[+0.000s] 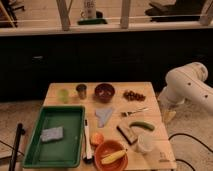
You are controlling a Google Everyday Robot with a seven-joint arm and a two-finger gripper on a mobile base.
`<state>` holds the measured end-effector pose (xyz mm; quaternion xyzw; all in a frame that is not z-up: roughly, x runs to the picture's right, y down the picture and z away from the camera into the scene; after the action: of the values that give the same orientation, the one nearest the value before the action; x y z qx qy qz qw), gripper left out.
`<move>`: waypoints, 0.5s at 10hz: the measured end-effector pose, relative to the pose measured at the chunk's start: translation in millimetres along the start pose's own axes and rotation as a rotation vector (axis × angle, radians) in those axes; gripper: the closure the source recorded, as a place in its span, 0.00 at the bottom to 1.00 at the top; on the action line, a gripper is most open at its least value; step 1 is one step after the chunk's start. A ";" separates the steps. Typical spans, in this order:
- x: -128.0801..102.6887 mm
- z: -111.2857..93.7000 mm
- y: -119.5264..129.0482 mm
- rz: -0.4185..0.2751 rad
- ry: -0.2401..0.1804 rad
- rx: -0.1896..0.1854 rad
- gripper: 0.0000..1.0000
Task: Place fork in purple bowl
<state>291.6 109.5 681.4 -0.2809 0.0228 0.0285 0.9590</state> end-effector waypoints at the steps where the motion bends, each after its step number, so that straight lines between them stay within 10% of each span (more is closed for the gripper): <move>1: 0.0 0.0 0.0 0.000 0.000 0.000 0.20; 5: 0.0 0.0 0.0 0.000 0.000 0.000 0.20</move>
<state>291.6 109.5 681.4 -0.2809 0.0228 0.0285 0.9590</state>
